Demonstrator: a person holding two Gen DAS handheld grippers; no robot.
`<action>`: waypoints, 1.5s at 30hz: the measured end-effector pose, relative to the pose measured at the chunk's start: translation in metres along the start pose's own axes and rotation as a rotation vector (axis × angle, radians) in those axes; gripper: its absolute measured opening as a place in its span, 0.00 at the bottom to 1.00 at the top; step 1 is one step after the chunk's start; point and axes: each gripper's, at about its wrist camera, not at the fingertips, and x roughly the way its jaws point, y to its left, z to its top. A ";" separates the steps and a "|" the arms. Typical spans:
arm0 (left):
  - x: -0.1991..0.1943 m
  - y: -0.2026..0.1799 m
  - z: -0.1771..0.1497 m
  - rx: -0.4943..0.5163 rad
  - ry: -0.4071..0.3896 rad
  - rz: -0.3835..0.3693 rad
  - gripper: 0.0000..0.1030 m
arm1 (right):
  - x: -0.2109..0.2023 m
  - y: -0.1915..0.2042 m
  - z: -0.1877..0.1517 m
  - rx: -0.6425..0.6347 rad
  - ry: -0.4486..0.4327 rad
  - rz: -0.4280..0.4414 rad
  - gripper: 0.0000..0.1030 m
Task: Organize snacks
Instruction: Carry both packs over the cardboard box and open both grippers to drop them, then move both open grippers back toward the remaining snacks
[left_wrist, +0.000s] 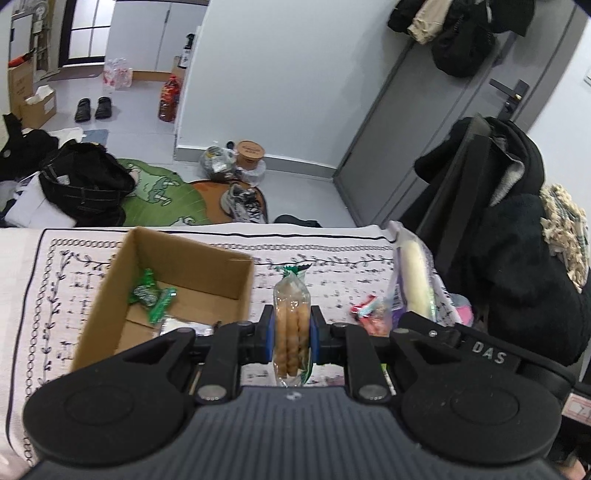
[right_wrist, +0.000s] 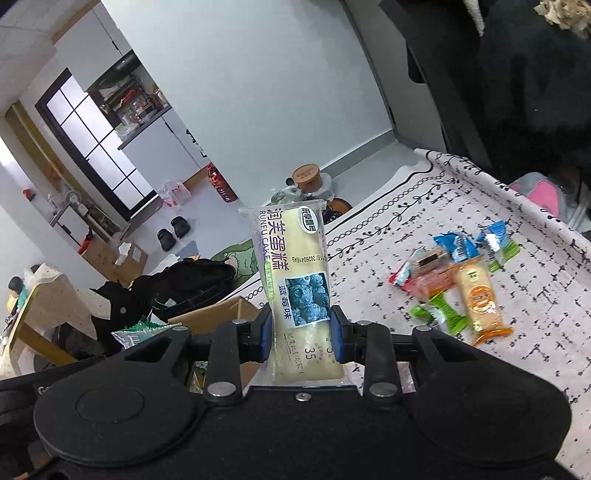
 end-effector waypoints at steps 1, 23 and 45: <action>0.000 0.004 0.000 -0.005 0.000 0.005 0.17 | 0.001 0.003 -0.001 -0.004 -0.002 -0.002 0.29; 0.040 0.095 0.002 -0.137 0.068 0.089 0.18 | 0.051 0.068 -0.038 -0.068 0.125 0.067 0.29; 0.024 0.092 0.003 -0.102 0.065 0.153 0.76 | 0.039 0.066 -0.035 -0.081 0.081 0.028 0.84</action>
